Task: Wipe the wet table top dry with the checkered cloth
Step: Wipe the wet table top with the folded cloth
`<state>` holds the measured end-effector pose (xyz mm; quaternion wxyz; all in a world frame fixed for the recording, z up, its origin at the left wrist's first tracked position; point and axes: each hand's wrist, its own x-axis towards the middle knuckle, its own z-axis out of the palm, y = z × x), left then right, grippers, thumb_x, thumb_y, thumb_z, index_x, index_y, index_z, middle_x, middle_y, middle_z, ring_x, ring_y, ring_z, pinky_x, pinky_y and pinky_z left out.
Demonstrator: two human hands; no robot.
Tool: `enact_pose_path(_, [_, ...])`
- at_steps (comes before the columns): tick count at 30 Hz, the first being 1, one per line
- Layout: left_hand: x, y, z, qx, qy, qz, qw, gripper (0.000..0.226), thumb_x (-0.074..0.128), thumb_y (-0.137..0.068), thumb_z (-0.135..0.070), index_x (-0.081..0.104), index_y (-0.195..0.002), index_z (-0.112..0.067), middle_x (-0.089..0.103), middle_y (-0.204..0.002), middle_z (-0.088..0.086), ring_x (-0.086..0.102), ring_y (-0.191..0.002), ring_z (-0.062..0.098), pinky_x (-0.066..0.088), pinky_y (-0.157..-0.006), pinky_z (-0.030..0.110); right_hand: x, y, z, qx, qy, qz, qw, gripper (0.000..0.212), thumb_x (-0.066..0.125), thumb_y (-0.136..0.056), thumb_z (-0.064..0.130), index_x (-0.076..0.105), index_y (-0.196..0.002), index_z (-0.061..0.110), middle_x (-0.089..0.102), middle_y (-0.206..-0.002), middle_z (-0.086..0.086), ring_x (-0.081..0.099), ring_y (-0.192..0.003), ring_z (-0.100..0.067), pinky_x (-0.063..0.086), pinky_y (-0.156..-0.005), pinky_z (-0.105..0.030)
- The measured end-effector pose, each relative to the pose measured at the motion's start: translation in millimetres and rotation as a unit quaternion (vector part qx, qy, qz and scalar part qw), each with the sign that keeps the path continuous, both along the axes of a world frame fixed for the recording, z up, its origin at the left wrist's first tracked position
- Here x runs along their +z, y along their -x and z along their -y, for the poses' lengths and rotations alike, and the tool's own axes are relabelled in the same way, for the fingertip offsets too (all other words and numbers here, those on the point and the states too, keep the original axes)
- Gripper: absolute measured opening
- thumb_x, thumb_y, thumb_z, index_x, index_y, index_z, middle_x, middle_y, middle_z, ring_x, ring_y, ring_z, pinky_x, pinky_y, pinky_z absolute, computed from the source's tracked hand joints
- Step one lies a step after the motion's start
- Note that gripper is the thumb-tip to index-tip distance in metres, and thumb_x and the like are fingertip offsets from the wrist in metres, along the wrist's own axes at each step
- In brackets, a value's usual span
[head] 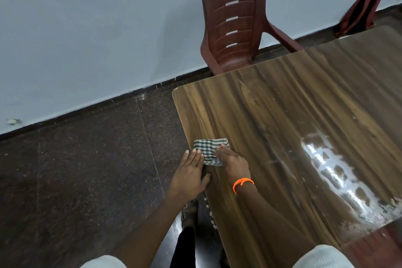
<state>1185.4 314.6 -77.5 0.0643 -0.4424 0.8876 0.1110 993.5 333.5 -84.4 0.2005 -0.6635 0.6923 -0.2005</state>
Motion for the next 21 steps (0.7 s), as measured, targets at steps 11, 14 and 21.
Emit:
enact_pose_path(11, [-4, 6, -136, 0.018, -0.016, -0.026, 0.999, 0.079, 0.024, -0.098, -0.055, 0.028, -0.156, -0.002, 0.027, -0.164, 0.014, 0.011, -0.155, 0.023, -0.004, -0.125, 0.041, -4, 3, -133, -0.003, 0.012, 0.000, 1.000, 0.045, 0.058, -0.078, -0.008, 0.069, -0.112, 0.019, 0.063, -0.125, 0.003, 0.051, -0.124, -0.010, 0.047, -0.097, -0.028])
enact_pose_path(14, [-5, 3, -168, 0.007, -0.031, -0.022, 0.999, 0.080, 0.024, -0.098, -0.055, 0.027, -0.156, -0.001, 0.025, -0.164, 0.014, 0.009, -0.155, 0.023, -0.005, -0.125, 0.041, -5, -1, -171, -0.019, 0.007, -0.006, 1.000, 0.046, 0.060, -0.078, -0.008, 0.069, -0.114, 0.020, 0.063, -0.126, 0.004, 0.050, -0.124, -0.009, 0.047, -0.097, -0.028])
enact_pose_path(21, [-9, -7, -240, -0.024, -0.078, -0.058, 0.995, 0.081, 0.029, -0.097, -0.054, 0.025, -0.157, 0.000, 0.019, -0.166, 0.016, 0.004, -0.156, 0.023, -0.005, -0.125, 0.038, -6, -17, -261, -0.095, 0.015, 0.021, 0.995, 0.046, 0.053, -0.076, 0.001, 0.070, -0.113, 0.022, 0.063, -0.125, 0.008, 0.046, -0.124, 0.000, 0.037, -0.102, -0.017])
